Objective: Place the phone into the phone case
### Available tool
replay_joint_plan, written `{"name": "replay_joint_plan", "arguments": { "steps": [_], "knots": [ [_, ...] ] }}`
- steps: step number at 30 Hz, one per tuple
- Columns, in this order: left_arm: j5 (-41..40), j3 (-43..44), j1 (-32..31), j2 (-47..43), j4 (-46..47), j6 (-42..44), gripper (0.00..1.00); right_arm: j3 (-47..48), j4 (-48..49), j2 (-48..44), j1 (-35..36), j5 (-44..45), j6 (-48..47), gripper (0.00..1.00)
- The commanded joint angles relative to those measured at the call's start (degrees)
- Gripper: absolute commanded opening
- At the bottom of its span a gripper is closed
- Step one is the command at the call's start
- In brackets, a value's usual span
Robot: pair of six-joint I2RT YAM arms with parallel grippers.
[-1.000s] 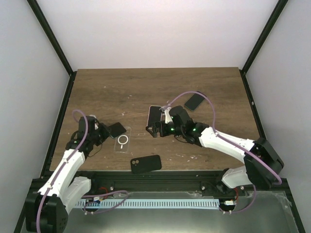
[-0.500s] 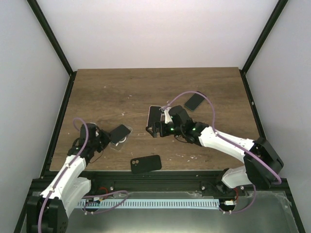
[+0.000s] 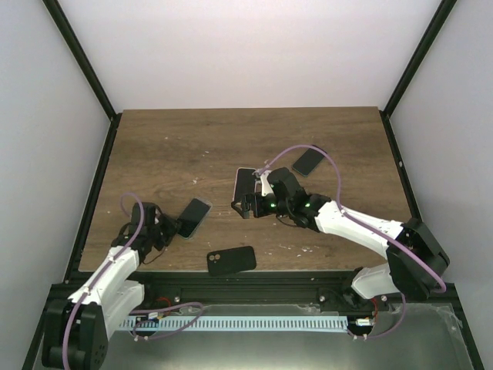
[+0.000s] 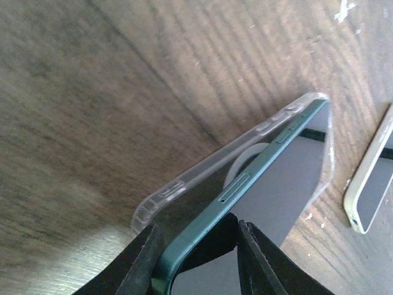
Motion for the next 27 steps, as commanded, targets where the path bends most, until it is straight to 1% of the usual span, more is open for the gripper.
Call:
{"name": "replay_joint_plan", "arguments": {
  "steps": [1, 4, 10, 16, 20, 27],
  "knots": [
    [1.1, -1.26, 0.13, 1.24, 2.04, -1.23, 0.36, 2.4, -1.04, -0.78, 0.34, 0.48, -0.13, 1.0],
    [1.3, -1.05, 0.12, 2.41, 2.29, -1.25, 0.43, 2.47, -1.14, -0.68, 0.34, 0.42, -0.09, 1.0],
    [2.29, -0.68, -0.23, 4.0, 2.82, -1.29, 0.51, 2.65, -0.83, -0.1, 0.34, -0.03, 0.18, 1.0],
    [2.4, -0.02, -0.5, 4.53, 1.5, -0.52, 0.56, 3.16, -0.89, 0.6, 0.34, -0.48, 0.6, 1.0],
    [0.48, 2.06, -0.59, 4.84, -3.49, 0.7, 0.61, 3.61, -1.15, 0.73, 0.34, -0.49, 0.62, 1.0],
    [-4.93, 7.93, -0.58, 4.57, -13.07, 2.76, 0.73, 3.37, -1.24, 0.71, 0.34, -0.59, 1.01, 1.0]
  ]
}}
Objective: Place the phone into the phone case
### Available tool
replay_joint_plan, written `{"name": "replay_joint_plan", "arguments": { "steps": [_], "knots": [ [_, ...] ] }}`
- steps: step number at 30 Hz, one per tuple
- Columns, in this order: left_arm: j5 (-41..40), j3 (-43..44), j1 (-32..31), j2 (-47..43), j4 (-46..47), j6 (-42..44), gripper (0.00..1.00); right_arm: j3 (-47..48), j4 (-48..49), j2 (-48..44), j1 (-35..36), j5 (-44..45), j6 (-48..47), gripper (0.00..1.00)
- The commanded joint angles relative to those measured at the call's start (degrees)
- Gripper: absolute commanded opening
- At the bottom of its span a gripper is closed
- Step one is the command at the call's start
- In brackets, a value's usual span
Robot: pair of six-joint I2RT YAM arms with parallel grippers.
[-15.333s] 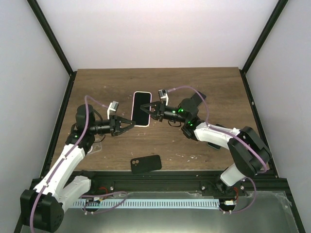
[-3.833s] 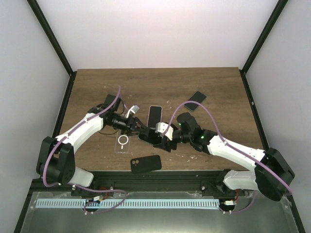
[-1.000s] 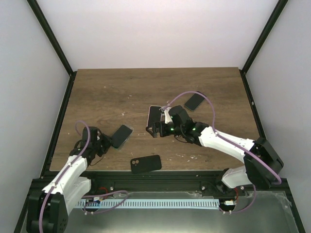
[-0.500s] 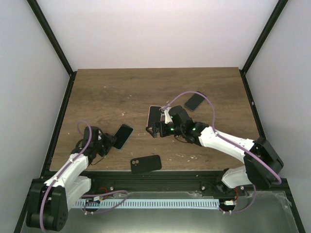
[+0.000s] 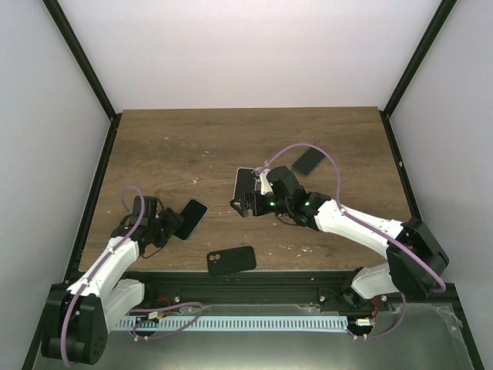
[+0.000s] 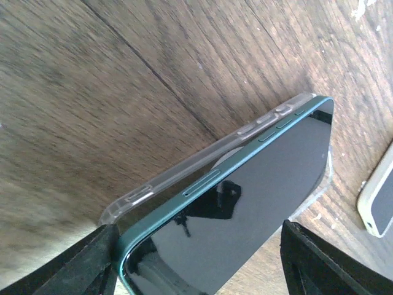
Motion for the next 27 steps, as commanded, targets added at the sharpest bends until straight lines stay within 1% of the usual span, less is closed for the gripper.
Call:
{"name": "replay_joint_plan", "arguments": {
  "steps": [1, 5, 8, 10, 12, 15, 17, 19, 24, 27],
  "knots": [
    [-4.23, 3.73, -0.04, 0.01, -8.93, 1.83, 0.74, 2.15, -0.74, 0.42, 0.33, -0.41, 0.72, 1.0],
    [-4.12, 5.59, -0.05, -0.94, -10.8, 2.12, 0.79, 2.31, -1.1, 0.42, 0.34, -0.1, 0.34, 1.0],
    [-4.88, 7.33, -0.03, -2.22, -11.8, 2.48, 0.8, 2.63, -1.1, 0.34, 0.34, 0.02, 0.25, 1.0],
    [-6.58, 7.73, -0.01, -2.49, -11.24, 3.4, 0.8, 2.75, -1.09, 0.39, 0.33, -0.15, 0.25, 1.0],
    [-6.93, 7.89, 0.58, -1.5, -9.04, 6.28, 0.79, 2.69, -1.11, 0.33, 0.34, -0.23, 0.18, 1.0],
    [-2.83, 8.35, 1.0, 3.57, -4.55, 11.47, 0.79, 2.32, -1.19, 0.21, 0.32, -0.37, 0.16, 1.0],
    [-0.37, 9.7, 1.0, 7.86, -3.85, 14.53, 0.8, 1.93, -1.25, -0.02, 0.34, -0.56, 0.1, 1.0],
    [0.0, 10.86, 1.01, 11.8, -3.8, 16.44, 0.81, 1.42, -1.21, -0.35, 0.34, -0.42, 0.03, 1.0],
    [-1.62, 12.42, 1.22, 18.58, -4.61, 18.81, 0.84, 0.6, -1.18, -0.97, 0.32, -0.05, -0.4, 1.0],
    [1.11, 11.32, 1.18, 19.45, -2.52, 18.94, 0.84, 0.38, -1.18, -1.15, 0.34, 0.09, -0.61, 1.0]
  ]
}}
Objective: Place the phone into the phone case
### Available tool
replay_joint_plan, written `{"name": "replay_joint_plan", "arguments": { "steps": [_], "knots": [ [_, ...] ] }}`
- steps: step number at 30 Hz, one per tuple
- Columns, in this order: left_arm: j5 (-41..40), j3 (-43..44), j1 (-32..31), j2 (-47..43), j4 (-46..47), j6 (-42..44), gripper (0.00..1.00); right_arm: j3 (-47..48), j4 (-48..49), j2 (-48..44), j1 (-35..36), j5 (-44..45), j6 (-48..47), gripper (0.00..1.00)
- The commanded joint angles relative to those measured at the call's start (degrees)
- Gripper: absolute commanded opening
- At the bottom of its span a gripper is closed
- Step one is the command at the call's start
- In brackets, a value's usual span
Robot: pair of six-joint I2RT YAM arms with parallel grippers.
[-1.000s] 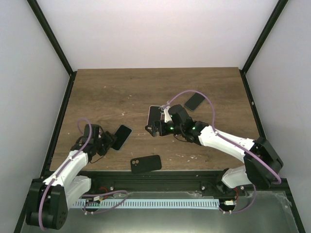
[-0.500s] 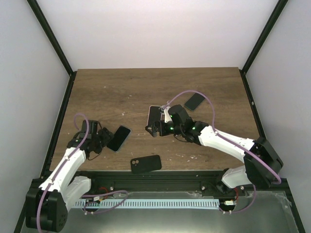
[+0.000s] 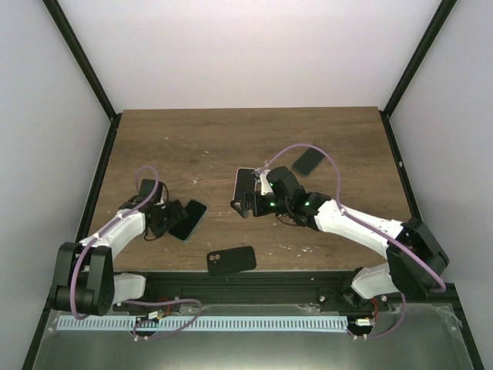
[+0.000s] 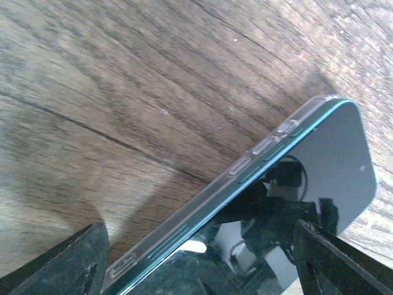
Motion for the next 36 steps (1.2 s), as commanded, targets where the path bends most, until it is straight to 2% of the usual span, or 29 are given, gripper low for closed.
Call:
{"name": "replay_joint_plan", "arguments": {
  "steps": [1, 11, 17, 20, 24, 28, 31, 36],
  "knots": [
    [3.28, -0.7, 0.29, 0.75, 2.63, 2.54, 0.83, 0.42, -0.42, -1.15, 0.34, 0.04, -0.74, 1.0],
    [17.29, -7.5, -0.33, -2.6, 9.37, -3.9, 0.75, 0.51, 0.35, -0.53, 0.34, -0.98, 0.22, 1.0],
    [19.86, -8.76, -6.43, -3.23, 16.7, -10.86, 0.69, -0.01, 2.6, 1.8, 0.34, -5.08, 5.06, 0.99],
    [20.98, -7.14, -8.15, -2.44, 17.6, -11.21, 0.65, 0.41, 4.62, 4.62, 0.4, -9.23, 8.28, 0.89],
    [16.36, -4.51, -7.99, -3.1, 11.08, -8.23, 0.64, 0.38, 7.09, 8.28, 0.71, -11.43, 12.08, 0.71],
    [16.91, -6.24, -3.55, -5.36, 10.42, -6.8, 0.61, 1.27, 8.25, 11.22, 1.49, -9.95, 12.95, 0.55],
    [20.14, -8.14, 0.92, -7.03, 13.28, -5.89, 0.59, 3.44, 8.18, 14.79, 2.18, -10.38, 12.3, 0.5],
    [22.35, -6.55, 2.78, -4.67, 12.91, -3.02, 0.53, 8.22, 6.45, 21.15, 2.98, -10.68, 10.62, 0.48]
  ]
}}
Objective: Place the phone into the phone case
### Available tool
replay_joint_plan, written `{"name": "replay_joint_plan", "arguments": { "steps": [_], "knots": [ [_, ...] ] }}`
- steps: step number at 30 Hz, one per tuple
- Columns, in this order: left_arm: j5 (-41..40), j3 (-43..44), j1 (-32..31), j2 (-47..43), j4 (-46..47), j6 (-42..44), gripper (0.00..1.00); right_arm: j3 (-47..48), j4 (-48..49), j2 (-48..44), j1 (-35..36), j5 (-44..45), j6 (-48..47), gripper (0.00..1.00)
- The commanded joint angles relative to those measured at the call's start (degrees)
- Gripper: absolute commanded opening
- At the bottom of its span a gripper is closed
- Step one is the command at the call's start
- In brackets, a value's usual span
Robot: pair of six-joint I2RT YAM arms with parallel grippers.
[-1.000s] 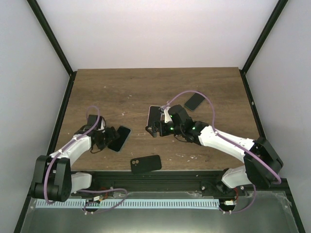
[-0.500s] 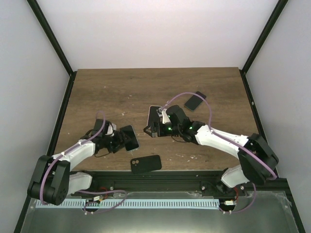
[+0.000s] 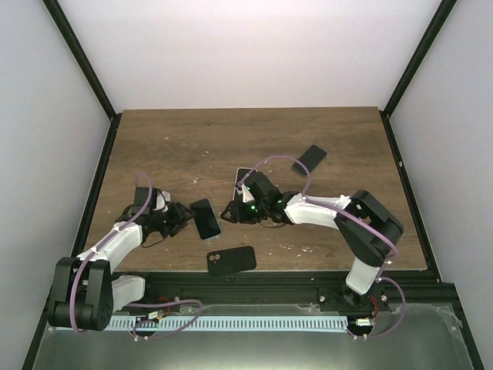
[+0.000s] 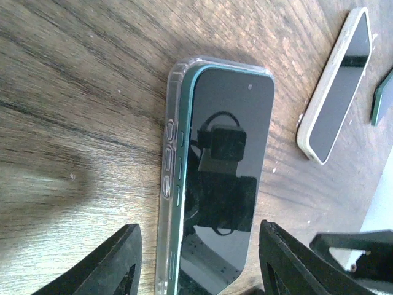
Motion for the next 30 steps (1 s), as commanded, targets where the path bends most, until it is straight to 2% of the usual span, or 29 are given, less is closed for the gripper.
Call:
{"name": "replay_joint_plan", "arguments": {
  "steps": [1, 9, 19, 26, 30],
  "knots": [
    [3.59, 0.81, 1.46, 2.15, 0.82, 3.45, 0.52, 5.82, -0.06, 4.63, 1.05, -0.87, -0.96, 0.46],
    [6.62, 0.85, 2.11, 7.59, 4.15, 5.17, 0.41, 13.28, -2.22, 13.34, 1.49, -0.53, -2.66, 0.4],
    [5.74, 1.87, 2.1, 11.75, 4.88, 7.74, 0.25, 17.45, -3.23, 19.95, 2.38, -1.05, -2.85, 0.39],
    [5.18, 2.12, 2.09, 14.88, 5.27, 8.43, 0.19, 17.57, 1.03, 21.56, 2.59, -4.37, -0.55, 0.4],
    [4.29, 2.8, 2.09, 15.63, 3.44, 9.52, 0.18, 16.48, 6.52, 21.4, 2.59, -7.34, 1.81, 0.41]
  ]
}}
